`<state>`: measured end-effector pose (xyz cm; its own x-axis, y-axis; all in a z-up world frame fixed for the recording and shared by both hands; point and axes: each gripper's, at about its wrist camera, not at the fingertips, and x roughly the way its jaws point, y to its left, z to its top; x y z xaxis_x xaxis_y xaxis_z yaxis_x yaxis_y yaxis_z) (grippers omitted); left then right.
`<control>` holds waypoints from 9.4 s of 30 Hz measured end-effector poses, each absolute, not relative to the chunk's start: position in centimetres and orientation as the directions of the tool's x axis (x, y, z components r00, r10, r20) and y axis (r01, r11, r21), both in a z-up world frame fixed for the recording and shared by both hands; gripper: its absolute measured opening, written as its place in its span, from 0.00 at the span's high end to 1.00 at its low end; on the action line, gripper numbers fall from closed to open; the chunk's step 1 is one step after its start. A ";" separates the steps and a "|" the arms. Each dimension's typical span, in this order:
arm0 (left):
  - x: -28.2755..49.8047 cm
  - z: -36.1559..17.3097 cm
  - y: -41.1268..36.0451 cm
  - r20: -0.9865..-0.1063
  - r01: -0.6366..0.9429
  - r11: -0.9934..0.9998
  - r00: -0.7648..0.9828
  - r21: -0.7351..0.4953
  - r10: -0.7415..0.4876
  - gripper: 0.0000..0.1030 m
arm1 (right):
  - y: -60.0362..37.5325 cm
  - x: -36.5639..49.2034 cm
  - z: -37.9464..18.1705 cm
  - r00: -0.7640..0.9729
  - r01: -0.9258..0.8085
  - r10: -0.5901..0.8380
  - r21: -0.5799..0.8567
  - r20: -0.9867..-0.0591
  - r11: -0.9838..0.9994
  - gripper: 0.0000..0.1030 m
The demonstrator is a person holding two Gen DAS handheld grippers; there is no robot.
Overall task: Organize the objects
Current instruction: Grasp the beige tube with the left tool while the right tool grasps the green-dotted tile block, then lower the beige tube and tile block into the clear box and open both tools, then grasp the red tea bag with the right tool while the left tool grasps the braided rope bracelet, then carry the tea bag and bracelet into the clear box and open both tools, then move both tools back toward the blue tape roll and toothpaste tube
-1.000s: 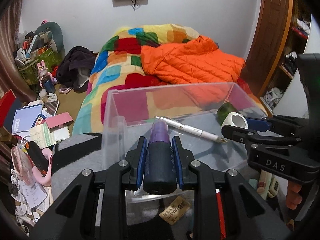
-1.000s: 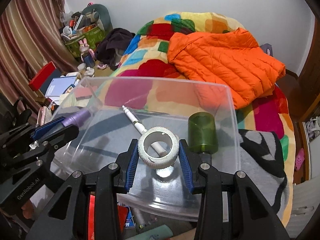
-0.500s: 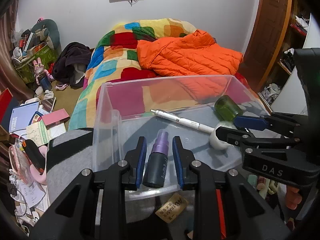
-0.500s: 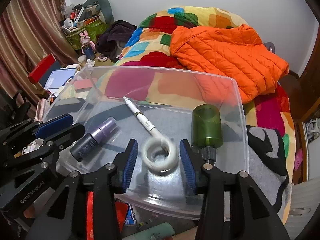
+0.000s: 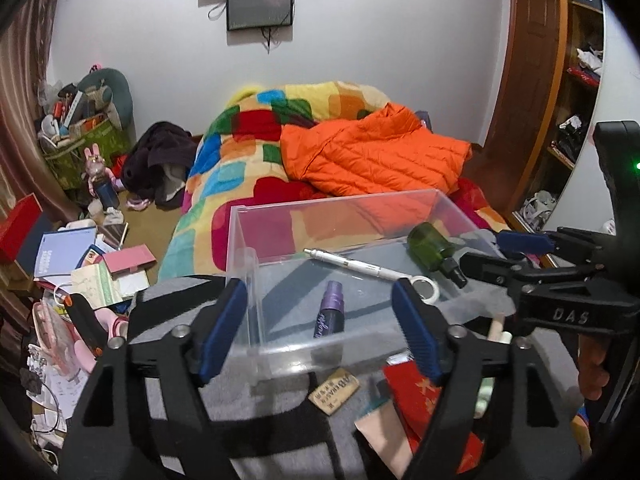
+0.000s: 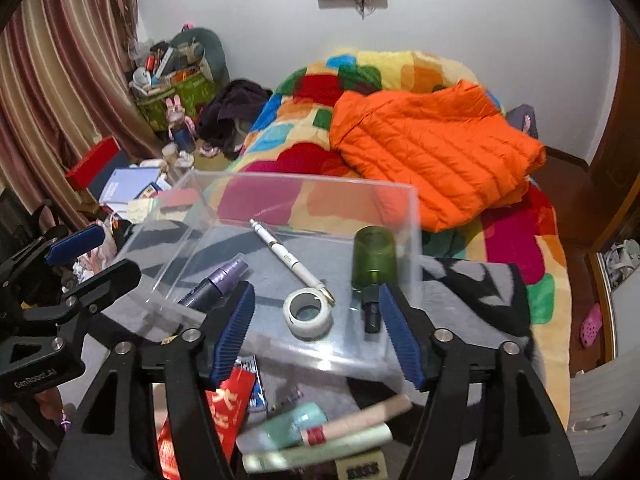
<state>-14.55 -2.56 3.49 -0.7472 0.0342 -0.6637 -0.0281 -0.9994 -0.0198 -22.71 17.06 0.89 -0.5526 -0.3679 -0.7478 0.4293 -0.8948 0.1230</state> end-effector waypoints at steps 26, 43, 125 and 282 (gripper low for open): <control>-2.3 -3.3 1.8 -0.772 -0.066 -0.996 -0.629 -0.063 0.091 0.21 | 24.7 -14.5 -5.7 -0.475 0.363 -0.339 0.171 -0.812 -0.916 0.39; -3.0 -5.7 2.7 -0.782 -0.046 -0.998 -0.620 -0.041 0.061 0.77 | 24.3 -15.6 -7.6 -0.464 0.352 -0.350 0.193 -0.814 -0.916 0.70; -18.3 0.0 -3.6 -0.734 -0.048 -0.998 -0.676 -0.045 0.066 0.81 | 16.8 -25.0 -2.3 -0.515 0.370 -0.333 0.146 -0.790 -0.918 0.52; -9.3 -0.7 -4.2 -0.736 -0.043 -0.992 -0.668 -0.115 0.114 0.35 | 22.8 -17.1 0.1 -0.602 0.365 -0.320 0.104 -0.732 -0.925 0.27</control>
<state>-9.31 -4.20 -0.73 -0.6677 0.1139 -0.7356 -0.0427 -0.9925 -0.1149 -17.12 22.75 0.15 -0.6016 -0.3197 -0.7321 0.3650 -0.9252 0.1041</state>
